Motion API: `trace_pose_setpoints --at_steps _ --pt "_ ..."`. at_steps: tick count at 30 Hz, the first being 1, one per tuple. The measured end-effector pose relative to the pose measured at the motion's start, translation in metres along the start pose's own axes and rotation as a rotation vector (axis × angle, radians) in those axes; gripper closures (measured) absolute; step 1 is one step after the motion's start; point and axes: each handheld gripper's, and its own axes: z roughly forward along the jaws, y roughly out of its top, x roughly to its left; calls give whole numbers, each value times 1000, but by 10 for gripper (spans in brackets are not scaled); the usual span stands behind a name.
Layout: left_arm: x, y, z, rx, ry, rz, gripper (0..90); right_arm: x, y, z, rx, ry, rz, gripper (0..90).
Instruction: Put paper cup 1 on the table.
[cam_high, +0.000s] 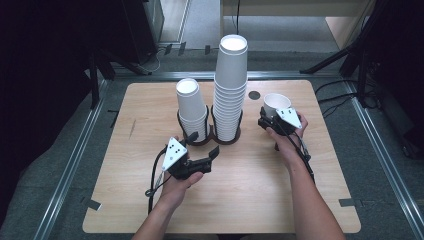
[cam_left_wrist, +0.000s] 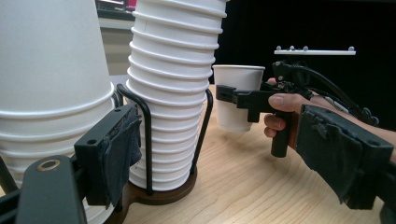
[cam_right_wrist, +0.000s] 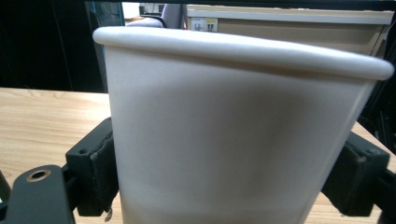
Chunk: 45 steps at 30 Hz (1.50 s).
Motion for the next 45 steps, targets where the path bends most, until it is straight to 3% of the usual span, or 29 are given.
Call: trace_pose_setpoints --at_steps 18,32,45 --pt "1 -2 1 11 -1 0 146 -3 -11 5 79 -16 -30 133" --pt "1 -2 1 12 -1 -4 146 -3 -12 2 99 -11 -5 129" --pt "0 -3 2 15 -3 -3 147 -1 -17 -7 103 4 -28 142"
